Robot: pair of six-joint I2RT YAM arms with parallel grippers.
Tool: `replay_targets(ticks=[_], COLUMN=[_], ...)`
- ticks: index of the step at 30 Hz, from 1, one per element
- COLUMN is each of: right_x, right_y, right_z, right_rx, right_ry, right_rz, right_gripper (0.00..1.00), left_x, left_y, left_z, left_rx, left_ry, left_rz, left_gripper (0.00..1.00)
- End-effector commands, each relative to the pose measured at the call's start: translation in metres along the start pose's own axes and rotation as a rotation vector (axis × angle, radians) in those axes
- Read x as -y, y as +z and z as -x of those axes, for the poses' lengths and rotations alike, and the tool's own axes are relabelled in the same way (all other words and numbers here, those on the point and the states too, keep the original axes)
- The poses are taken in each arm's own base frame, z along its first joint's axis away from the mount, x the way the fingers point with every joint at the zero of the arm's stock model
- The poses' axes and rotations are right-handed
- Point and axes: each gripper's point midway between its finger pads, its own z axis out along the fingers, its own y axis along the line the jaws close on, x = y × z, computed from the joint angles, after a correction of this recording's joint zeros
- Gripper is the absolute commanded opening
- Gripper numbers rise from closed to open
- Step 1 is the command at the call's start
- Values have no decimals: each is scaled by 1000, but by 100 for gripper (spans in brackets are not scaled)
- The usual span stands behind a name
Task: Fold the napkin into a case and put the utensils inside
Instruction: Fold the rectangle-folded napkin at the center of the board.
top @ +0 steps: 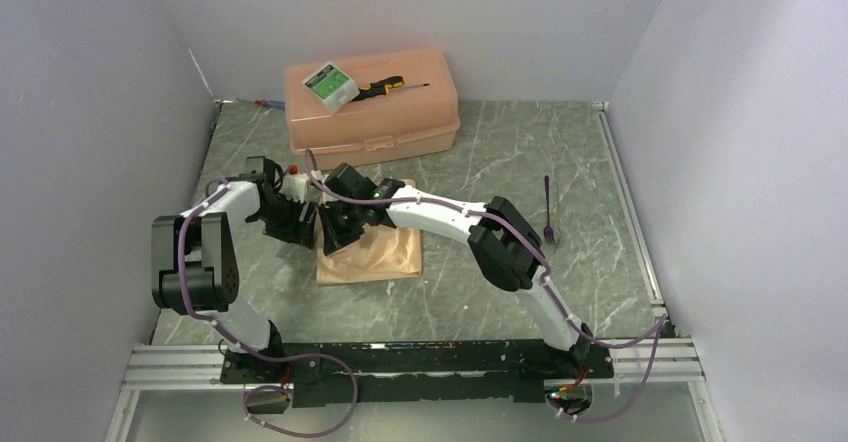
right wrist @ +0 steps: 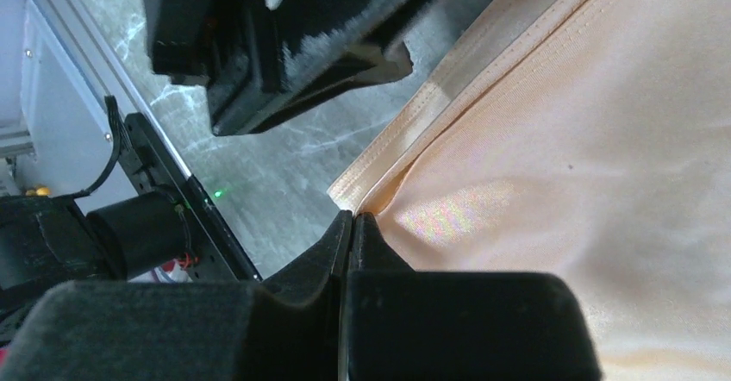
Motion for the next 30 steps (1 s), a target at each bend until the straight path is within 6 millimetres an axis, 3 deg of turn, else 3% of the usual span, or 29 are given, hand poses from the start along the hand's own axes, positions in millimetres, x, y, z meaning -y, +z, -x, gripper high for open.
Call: replay_targets(ticks=[1,9,15,23,25,27,30], right_x=[-16,-48,-41,-12,-15,-25,-43], right_y=[0,-6,6,16,15,7,-15], right_z=[0,10,11,-27,-26,-15,13], right_rx=[24,77,58,-37,-45,-24,39], right_ry=[-54,-111,-101,-65,-62,-74,-95], right_rz=[116,313,292,208,219,238,265], right_gripper=[0,0,0,0,12,46,72], left_x=[-9,-11,-17,-25,-27,-29,-28], left_y=[-1,0,-1,-9,-14,-20,-32], left_z=[-1,-1,-2,-1,3,9,18], left_rx=[-9,-22,-24,-12,-2,10,32], left_ry=[-21,-30,-49,-60,-60,-57,-51], left_rz=[23,16,26,28,34,41,42], left_gripper=[72,72,72,72,72,72,73])
